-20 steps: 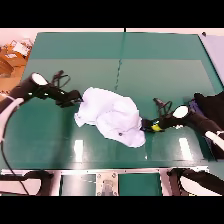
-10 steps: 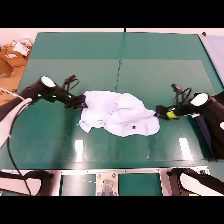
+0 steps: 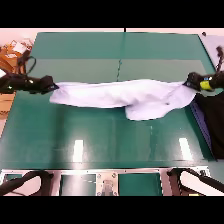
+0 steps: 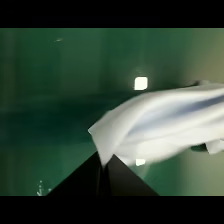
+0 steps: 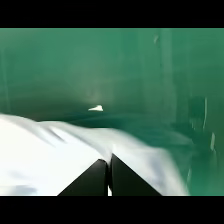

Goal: Fold the shirts.

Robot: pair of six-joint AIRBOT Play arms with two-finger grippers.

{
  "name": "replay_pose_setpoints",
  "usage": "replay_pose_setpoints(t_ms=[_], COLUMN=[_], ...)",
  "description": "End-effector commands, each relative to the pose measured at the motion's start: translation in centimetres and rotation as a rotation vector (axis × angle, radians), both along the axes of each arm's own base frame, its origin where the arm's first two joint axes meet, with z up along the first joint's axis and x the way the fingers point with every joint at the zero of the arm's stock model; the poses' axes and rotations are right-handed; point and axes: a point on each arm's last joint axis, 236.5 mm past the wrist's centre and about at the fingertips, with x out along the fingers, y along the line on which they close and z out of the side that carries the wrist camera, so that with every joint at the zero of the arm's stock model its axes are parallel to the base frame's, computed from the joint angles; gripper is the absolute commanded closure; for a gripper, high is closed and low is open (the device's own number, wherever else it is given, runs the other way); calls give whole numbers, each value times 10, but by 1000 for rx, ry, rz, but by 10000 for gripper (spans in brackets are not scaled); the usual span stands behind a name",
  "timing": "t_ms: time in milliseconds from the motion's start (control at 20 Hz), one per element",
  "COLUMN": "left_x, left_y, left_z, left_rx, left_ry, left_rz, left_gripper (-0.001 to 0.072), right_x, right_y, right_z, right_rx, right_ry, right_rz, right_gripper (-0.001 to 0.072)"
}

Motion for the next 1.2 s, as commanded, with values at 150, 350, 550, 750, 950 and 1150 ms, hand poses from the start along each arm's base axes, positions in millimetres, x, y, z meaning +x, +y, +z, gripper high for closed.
replay_pose_setpoints(t_ms=[150, 350, 550, 750, 950, 1150], left_x=[-14, -59, -133, -153, -104, -59], left_y=[-22, -34, -46, -35, -19, -14], left_z=[171, 310, 433, 460, 365, 223], left_rx=[-75, 6, 87, 190, 196, 94], left_ry=[-403, -742, -1098, -1174, -826, -426], left_rz=[-72, -121, -120, -65, -84, -128], left_gripper=[687, 687, 687, 686, 686, 685], right_x=[6, -25, -72, -98, -71, -24], right_y=[23, 20, 23, 32, 30, 40], right_z=[140, 257, 363, 404, 340, 209], right_rx=[13, -105, -227, -255, -186, -48], right_ry=[-288, -563, -829, -941, -752, -473], right_rz=[88, 66, 31, 19, 61, 114], right_gripper=[699, 698, 698, 697, 698, 697])
